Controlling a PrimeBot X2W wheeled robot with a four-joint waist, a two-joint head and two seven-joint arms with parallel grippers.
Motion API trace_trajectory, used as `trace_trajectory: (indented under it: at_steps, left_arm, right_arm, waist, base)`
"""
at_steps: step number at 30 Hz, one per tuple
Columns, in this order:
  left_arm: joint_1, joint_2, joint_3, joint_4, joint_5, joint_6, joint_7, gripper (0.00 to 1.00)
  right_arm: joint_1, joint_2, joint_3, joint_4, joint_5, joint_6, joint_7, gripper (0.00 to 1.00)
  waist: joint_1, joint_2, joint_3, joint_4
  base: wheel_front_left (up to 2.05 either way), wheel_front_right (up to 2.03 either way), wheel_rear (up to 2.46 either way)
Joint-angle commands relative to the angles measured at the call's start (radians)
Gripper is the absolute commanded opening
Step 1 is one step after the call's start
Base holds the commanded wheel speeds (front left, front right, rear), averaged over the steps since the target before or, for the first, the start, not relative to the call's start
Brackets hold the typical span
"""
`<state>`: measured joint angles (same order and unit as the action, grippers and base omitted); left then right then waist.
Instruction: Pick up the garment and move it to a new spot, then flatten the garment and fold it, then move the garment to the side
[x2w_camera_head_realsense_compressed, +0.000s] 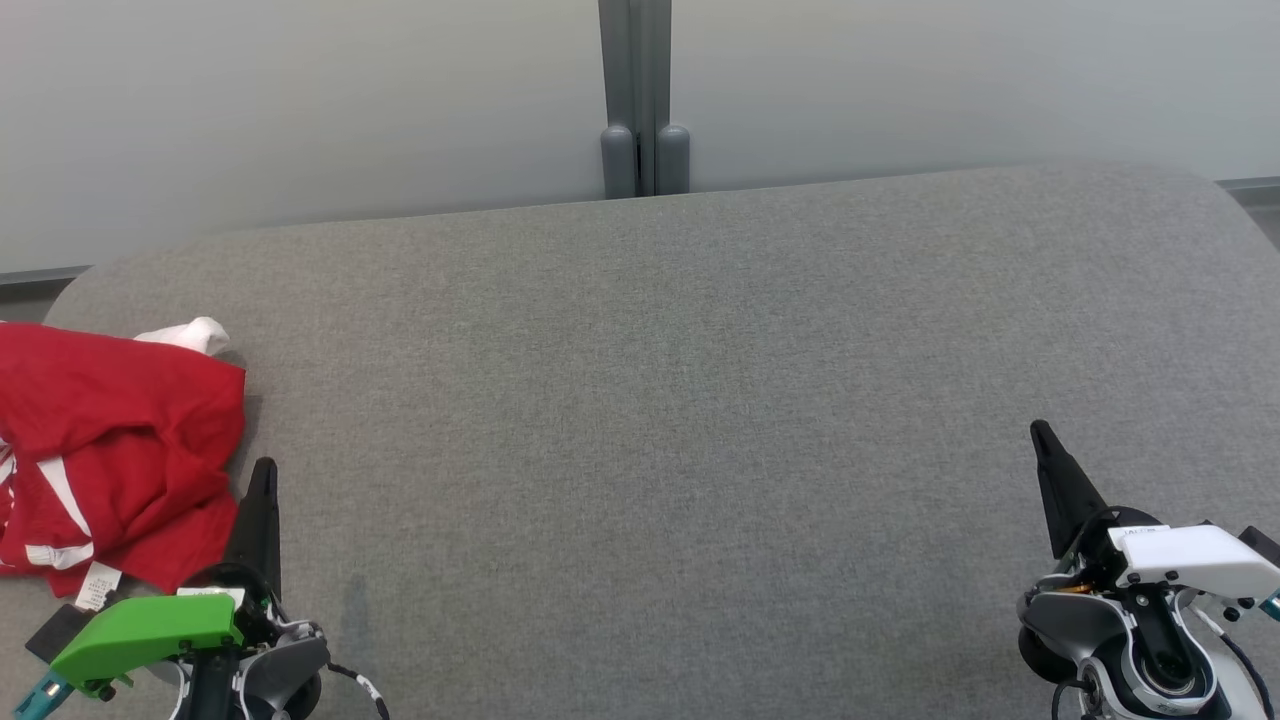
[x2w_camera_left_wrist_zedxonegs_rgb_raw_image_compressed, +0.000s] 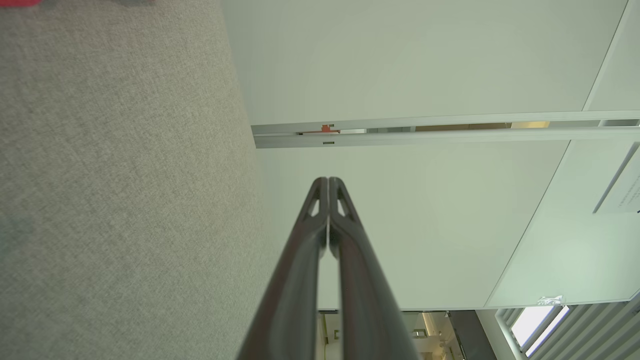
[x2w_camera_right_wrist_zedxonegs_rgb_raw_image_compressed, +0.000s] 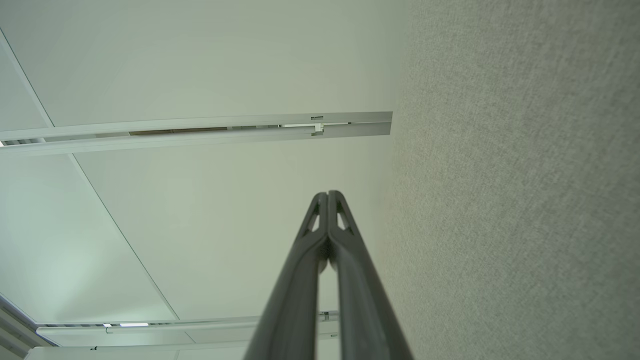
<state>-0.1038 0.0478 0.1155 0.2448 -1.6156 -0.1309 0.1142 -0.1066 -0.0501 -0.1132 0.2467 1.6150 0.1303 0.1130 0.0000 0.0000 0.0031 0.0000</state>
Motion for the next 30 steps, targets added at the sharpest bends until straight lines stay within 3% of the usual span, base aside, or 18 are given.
trace_trajectory:
  at_steps: [1,8,9,19,30]
  left_arm:
    - [-0.011,0.003,0.001,0.001,0.005,-0.003,0.002,0.0]
    - [-0.011,0.003,0.001,0.0,0.005,-0.003,0.002,0.0]
    - [0.001,0.0,0.0,0.002,0.0,0.0,0.0,1.0]
    - [0.003,0.006,-0.044,-0.001,0.033,0.0,-0.04,1.0]
    - [-0.008,0.028,-0.072,-0.028,0.278,0.002,-0.094,1.0]
  right_arm:
    - [-0.007,-0.001,0.0,0.001,-0.004,0.001,0.001,0.0]
    - [-0.007,-0.001,0.0,0.001,-0.004,0.001,0.001,0.0]
    - [0.001,0.001,0.0,0.003,0.0,0.0,0.0,1.0]
    - [0.021,-0.008,0.025,-0.004,-0.051,0.0,-0.042,1.0]
    - [0.03,-0.025,0.04,-0.044,-0.312,0.0,-0.093,1.0]
  waist:
    - [0.0,0.0,0.0,0.0]
    - [0.0,0.0,0.0,0.0]
    - [0.0,0.0,0.0,0.0]
    - [0.0,0.0,-0.006,0.001]
    - [0.0,0.0,-0.015,0.003]
  base:
    - [0.0,0.0,0.0]
    - [0.0,0.0,0.0]
    - [0.0,0.0,0.0]
    - [0.0,0.0,0.0]
    - [0.0,0.0,0.0]
